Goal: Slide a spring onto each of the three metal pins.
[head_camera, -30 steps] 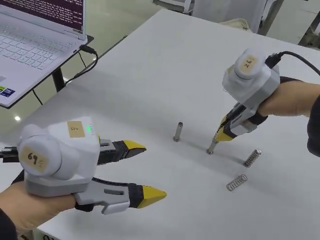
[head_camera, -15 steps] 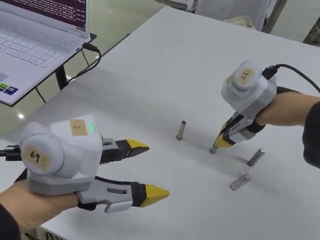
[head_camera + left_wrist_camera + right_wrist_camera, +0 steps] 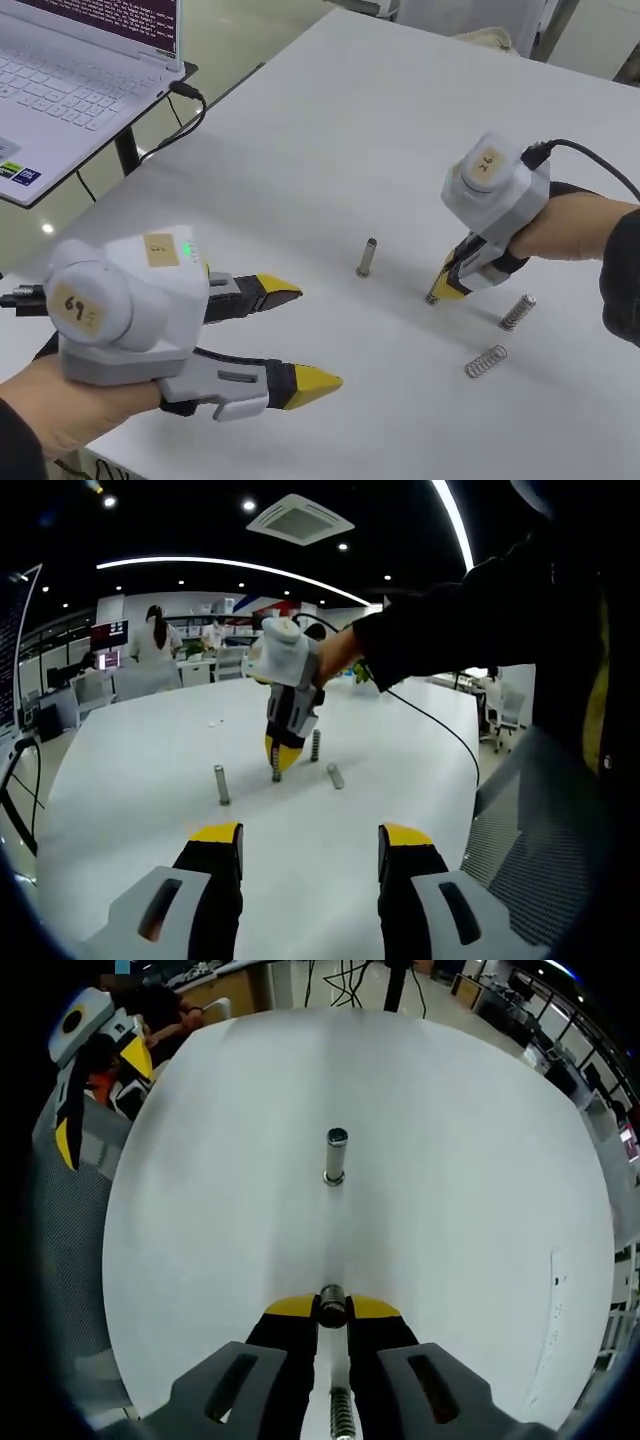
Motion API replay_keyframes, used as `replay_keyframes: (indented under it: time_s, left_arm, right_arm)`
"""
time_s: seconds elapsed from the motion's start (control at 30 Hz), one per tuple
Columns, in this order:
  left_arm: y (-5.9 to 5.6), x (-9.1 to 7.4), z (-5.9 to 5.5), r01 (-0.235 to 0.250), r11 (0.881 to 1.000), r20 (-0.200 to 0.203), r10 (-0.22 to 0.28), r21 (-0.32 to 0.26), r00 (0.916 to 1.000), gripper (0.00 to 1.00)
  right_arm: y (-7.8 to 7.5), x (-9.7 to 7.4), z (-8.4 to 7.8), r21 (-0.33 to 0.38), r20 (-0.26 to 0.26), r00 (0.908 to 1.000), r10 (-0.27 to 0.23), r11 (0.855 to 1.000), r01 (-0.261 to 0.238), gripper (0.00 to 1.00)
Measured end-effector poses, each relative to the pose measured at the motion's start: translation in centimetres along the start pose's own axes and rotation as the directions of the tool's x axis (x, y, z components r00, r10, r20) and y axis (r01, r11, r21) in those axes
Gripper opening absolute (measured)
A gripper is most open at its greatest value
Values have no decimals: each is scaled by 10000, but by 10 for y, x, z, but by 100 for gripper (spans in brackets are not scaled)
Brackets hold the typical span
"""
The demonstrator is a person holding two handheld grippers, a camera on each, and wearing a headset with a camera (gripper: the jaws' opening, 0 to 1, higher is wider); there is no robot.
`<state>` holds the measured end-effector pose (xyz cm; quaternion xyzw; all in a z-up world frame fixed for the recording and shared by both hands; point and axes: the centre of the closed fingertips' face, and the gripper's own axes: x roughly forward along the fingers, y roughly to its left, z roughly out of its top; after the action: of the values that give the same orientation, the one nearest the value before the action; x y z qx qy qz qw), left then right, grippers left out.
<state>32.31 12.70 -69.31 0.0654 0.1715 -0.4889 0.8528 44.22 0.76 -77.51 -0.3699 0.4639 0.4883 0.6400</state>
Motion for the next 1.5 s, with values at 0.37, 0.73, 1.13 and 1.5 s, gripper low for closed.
replay_keyframes:
  time_s: [0.37,0.73,1.13,1.5]
  left_arm:
    - [0,1,0,21,10000,-22,-21,8,10000,49]
    - [0,1,0,40,10000,-46,-40,53,10000,49]
    - [-3,2,0,143,9998,-178,-140,171,9997,49]
    - [-9,6,9,420,9982,-295,-408,423,9987,48]
  right_arm:
    - [-1,0,-1,37,154,9999,-60,10000,59,10]
    - [-4,-8,-5,188,309,9994,-185,9997,179,17]
    - [-5,-29,-10,346,621,9963,-594,9978,573,18]
    - [2,-50,-10,484,1068,9900,-921,9950,874,18]
